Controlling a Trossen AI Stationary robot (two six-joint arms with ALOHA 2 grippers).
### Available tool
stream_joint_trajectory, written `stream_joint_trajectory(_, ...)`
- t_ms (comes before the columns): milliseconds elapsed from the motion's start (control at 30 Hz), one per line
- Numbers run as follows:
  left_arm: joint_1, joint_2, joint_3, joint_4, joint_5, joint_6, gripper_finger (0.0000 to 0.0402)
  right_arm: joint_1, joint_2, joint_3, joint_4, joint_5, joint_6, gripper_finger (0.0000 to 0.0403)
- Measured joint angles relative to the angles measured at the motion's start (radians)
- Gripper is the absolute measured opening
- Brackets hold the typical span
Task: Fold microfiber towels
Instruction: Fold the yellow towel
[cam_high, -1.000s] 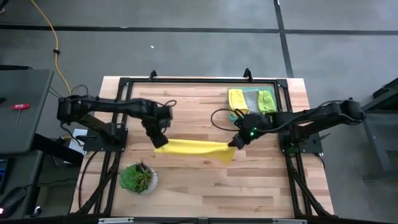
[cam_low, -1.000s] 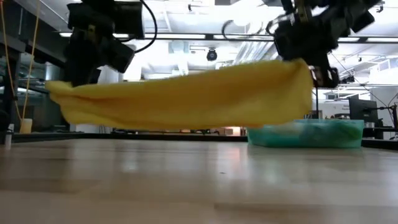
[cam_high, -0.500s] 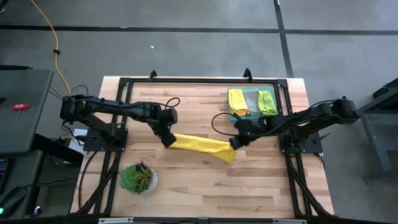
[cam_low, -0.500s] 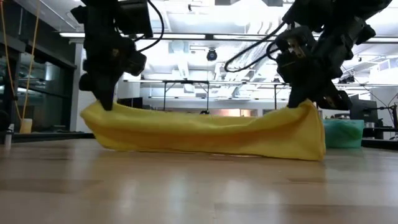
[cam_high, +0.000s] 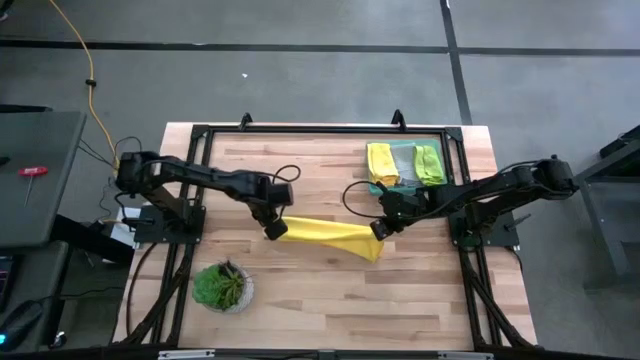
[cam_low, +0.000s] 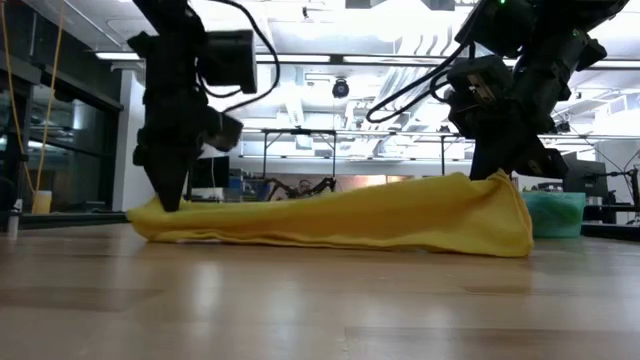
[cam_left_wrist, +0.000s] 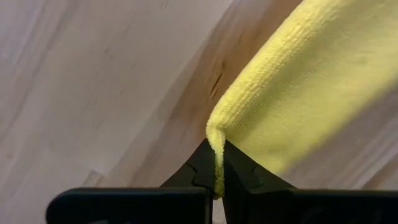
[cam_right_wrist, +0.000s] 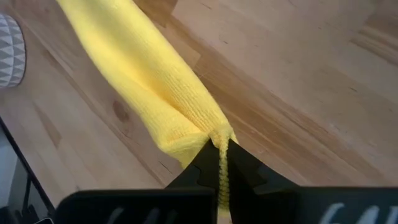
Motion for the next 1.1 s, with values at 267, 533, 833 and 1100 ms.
stream_joint_trajectory(267,0.006,0.058,-0.002,-0.012,-0.026,0.004,0.0000,0.000,0.000,0.000,-0.047,0.004,-0.026,0.0070)
stream_joint_trajectory(533,0.007,0.060,-0.002,0.007,-0.105,-0.004,0.0000,-0.038,-0.029,-0.001,-0.119,0.037,-0.113,0.0185)
stream_joint_trajectory(833,0.010,0.060,-0.002,0.028,-0.107,-0.004,0.0000,-0.044,-0.151,0.000,-0.065,0.053,-0.392,0.0194)
stream_joint_trajectory(1100,0.010,0.060,-0.001,0.027,-0.106,-0.014,0.0000,-0.035,-0.068,0.000,-0.033,0.143,-0.365,0.0103)
